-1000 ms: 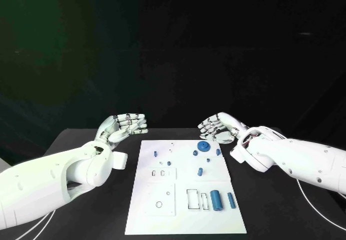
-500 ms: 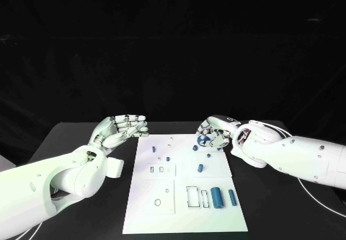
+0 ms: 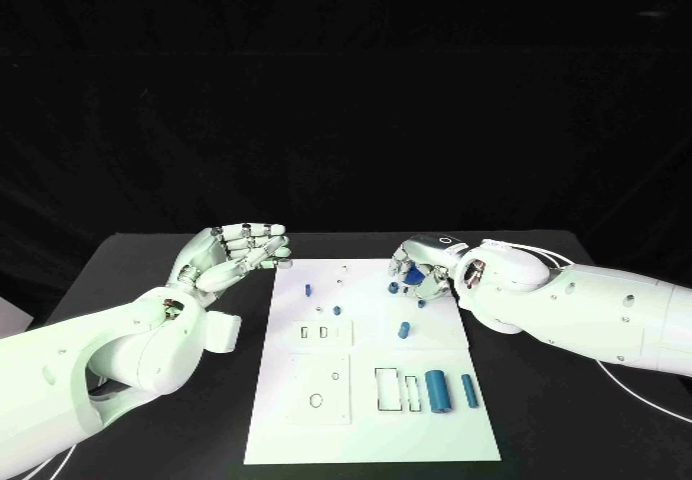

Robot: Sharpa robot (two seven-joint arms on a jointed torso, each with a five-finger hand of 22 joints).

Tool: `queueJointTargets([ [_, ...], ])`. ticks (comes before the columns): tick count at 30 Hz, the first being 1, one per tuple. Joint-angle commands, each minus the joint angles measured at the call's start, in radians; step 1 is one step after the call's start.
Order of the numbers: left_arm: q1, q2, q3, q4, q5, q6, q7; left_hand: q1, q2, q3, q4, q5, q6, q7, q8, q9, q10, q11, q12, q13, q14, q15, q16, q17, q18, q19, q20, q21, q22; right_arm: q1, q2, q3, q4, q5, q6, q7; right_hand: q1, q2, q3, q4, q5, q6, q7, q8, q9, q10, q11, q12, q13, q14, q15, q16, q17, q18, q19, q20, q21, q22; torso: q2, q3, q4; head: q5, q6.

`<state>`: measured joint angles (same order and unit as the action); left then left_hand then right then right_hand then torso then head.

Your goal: Assemble the parts on the task board

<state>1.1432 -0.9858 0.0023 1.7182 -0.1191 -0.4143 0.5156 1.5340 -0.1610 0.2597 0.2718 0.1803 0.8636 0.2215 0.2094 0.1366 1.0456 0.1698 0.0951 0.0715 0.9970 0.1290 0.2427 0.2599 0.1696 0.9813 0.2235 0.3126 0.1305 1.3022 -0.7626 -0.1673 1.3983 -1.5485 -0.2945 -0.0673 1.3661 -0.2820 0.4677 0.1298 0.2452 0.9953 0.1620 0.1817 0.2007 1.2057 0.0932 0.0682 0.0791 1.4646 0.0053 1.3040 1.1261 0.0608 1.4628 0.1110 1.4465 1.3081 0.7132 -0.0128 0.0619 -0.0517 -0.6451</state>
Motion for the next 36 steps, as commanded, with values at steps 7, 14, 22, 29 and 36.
queueJointTargets([
  [7, 0.004, 0.000, 0.002, -0.002, 0.009, 0.004, 0.005, -0.001, -0.008, 0.007, 0.003, -0.004, 0.006, 0.004, 0.006, 0.001, 0.008, 0.003, -0.005, -0.001, -0.012, 0.001, -0.005, 0.002, 0.010, -0.001, 0.000, 0.003, 0.001, 0.001, 0.014, 0.001, -0.014, -0.062, 0.036, -0.050, -0.002, 0.002, -0.002, 0.004, -0.003, 0.004, -0.005, 0.005, 0.005, -0.009, -0.002, -0.004, 0.001, 0.032, 0.002, 0.006, -0.003, -0.021, 0.018, 0.000, 0.013, 0.075, 0.011, -0.0009, 0.0036, -0.007, 0.002],
  [14, 0.004, 0.001, 0.002, -0.006, 0.013, 0.009, 0.000, -0.003, -0.008, 0.008, 0.005, -0.004, 0.005, 0.004, 0.006, 0.001, 0.007, 0.003, -0.007, -0.002, -0.015, 0.002, -0.008, 0.004, 0.010, -0.004, 0.000, 0.002, 0.000, 0.001, 0.026, 0.001, -0.027, -0.067, 0.040, -0.064, -0.001, 0.006, 0.000, 0.007, 0.000, 0.010, -0.006, 0.008, 0.008, -0.013, -0.002, -0.006, 0.001, 0.033, 0.002, 0.012, -0.001, -0.022, 0.021, -0.001, 0.018, 0.083, 0.015, -0.0019, 0.0059, -0.009, 0.005],
  [22, 0.004, 0.000, 0.002, -0.006, 0.017, 0.013, -0.004, -0.005, -0.008, 0.009, 0.006, -0.004, 0.004, 0.005, 0.005, 0.001, 0.006, 0.004, -0.008, -0.002, -0.018, 0.003, -0.009, 0.005, 0.010, -0.006, 0.001, 0.001, 0.000, 0.001, 0.043, 0.001, -0.053, -0.071, 0.053, -0.072, 0.000, 0.011, 0.005, 0.010, -0.002, 0.014, -0.006, 0.011, 0.011, -0.021, -0.001, -0.007, 0.000, 0.033, 0.003, 0.016, 0.000, -0.023, 0.023, 0.000, 0.022, 0.089, 0.017, -0.0022, 0.0058, -0.007, 0.005],
  [29, 0.005, -0.001, 0.002, -0.004, 0.021, 0.013, -0.006, -0.005, -0.008, 0.009, 0.006, -0.004, 0.004, 0.005, 0.005, 0.001, 0.006, 0.004, -0.008, -0.002, -0.018, 0.003, -0.009, 0.005, 0.010, -0.006, 0.001, 0.001, 0.000, 0.001, 0.058, 0.001, -0.070, -0.072, 0.062, -0.071, 0.000, 0.015, 0.007, 0.012, -0.003, 0.016, -0.007, 0.012, 0.013, -0.023, -0.001, -0.006, 0.000, 0.032, 0.003, 0.017, -0.002, -0.023, 0.023, 0.000, 0.022, 0.088, 0.020, -0.0031, 0.0084, -0.008, 0.003],
  [36, 0.006, -0.001, 0.002, -0.007, 0.023, 0.014, -0.008, -0.008, -0.009, 0.011, 0.007, -0.004, -0.001, 0.008, 0.003, 0.000, 0.002, 0.006, -0.013, -0.003, -0.020, 0.004, -0.012, 0.009, 0.010, -0.009, 0.002, 0.001, -0.001, 0.001, 0.062, 0.001, -0.075, -0.071, 0.073, -0.072, -0.005, 0.023, 0.011, 0.019, -0.006, 0.027, -0.006, 0.019, 0.019, -0.021, -0.001, -0.004, 0.001, 0.031, 0.003, 0.021, -0.003, -0.023, 0.023, 0.001, 0.023, 0.091, 0.020, -0.0041, 0.0082, -0.004, -0.003],
])
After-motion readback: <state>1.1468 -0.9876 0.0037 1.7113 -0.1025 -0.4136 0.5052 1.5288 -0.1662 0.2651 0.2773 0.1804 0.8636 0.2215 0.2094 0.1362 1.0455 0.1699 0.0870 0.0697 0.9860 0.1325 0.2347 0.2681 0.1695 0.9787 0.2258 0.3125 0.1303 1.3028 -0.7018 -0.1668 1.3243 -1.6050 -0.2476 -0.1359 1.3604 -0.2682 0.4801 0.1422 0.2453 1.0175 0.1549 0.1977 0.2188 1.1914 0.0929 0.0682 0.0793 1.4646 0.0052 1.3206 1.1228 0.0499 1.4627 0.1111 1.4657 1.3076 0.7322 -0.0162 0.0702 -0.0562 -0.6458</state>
